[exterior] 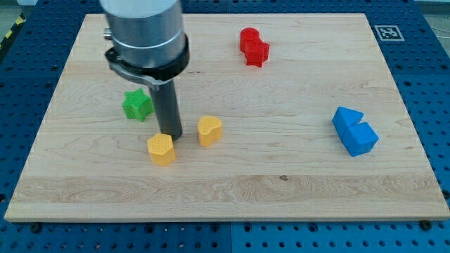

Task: Move the yellow heart to the right side of the yellow hexagon

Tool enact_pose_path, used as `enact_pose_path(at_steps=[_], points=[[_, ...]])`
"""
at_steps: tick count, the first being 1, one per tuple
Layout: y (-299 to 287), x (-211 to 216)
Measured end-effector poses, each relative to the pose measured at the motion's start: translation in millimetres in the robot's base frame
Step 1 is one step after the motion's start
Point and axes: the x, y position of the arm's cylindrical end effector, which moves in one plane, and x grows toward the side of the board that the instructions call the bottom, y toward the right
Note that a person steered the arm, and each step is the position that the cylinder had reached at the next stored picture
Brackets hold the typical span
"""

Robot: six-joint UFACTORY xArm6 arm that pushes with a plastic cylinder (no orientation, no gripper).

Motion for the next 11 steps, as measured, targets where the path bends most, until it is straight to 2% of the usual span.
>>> enact_pose_path(at_steps=[1, 2, 4, 6, 8, 9, 11], points=[[24.7, -15.9], [40.0, -54.0], [95.1, -43.2], [58.7, -28.5], [96.9, -15.1], [61.7, 2.8], [37.5, -16.5]])
